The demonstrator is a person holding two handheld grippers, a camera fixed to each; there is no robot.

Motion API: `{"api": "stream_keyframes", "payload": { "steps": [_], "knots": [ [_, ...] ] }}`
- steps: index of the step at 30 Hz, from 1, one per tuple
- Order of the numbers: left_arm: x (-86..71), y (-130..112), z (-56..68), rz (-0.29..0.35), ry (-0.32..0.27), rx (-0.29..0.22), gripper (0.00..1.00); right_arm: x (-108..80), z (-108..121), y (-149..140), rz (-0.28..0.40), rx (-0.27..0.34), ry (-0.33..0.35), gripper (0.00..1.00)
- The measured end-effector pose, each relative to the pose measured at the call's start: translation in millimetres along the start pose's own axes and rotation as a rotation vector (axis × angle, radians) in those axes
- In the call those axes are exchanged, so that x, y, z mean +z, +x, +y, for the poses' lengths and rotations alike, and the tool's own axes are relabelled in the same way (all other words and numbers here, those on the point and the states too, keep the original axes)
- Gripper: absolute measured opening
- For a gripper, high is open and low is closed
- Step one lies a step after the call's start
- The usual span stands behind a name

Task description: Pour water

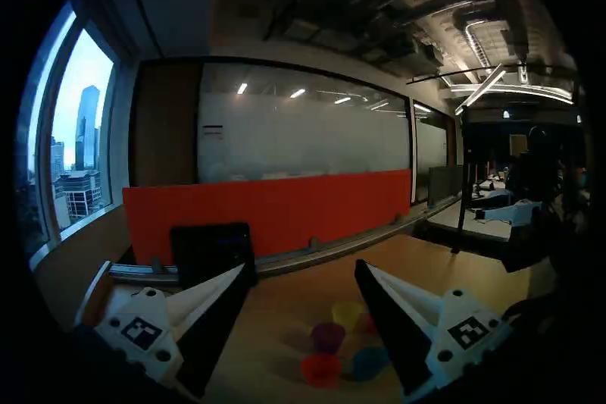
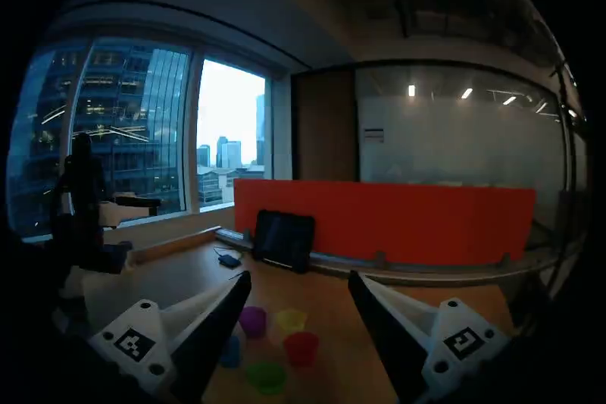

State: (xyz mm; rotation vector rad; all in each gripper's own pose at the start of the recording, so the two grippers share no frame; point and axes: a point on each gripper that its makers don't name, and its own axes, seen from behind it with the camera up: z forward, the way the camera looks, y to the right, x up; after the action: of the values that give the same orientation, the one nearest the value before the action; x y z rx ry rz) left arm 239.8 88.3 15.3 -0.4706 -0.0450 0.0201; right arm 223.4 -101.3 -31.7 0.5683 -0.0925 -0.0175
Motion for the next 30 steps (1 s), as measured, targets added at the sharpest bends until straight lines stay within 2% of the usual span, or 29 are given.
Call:
{"api": "stream_keyframes", "payload": {
  "steps": [6, 17, 30],
  "knots": [
    [3.3, -12.4, 9.9, -0.015, -0.038, 0.012, 0.98, 4.3, -8.1, -12.1, -0.024, -0.023, 0.037, 0.99],
    [9.9, -36.1, 20.8, -0.045, -0.084, 0.051, 0.98, 14.5, -20.0, -37.2, -0.073, -0.072, 0.092, 0.99],
    [19.9, -81.1, 34.7, -0.113, -0.141, 0.060, 0.98, 23.1, -23.4, -80.0, -0.146, -0.079, 0.133, 0.99]
  ]
}}
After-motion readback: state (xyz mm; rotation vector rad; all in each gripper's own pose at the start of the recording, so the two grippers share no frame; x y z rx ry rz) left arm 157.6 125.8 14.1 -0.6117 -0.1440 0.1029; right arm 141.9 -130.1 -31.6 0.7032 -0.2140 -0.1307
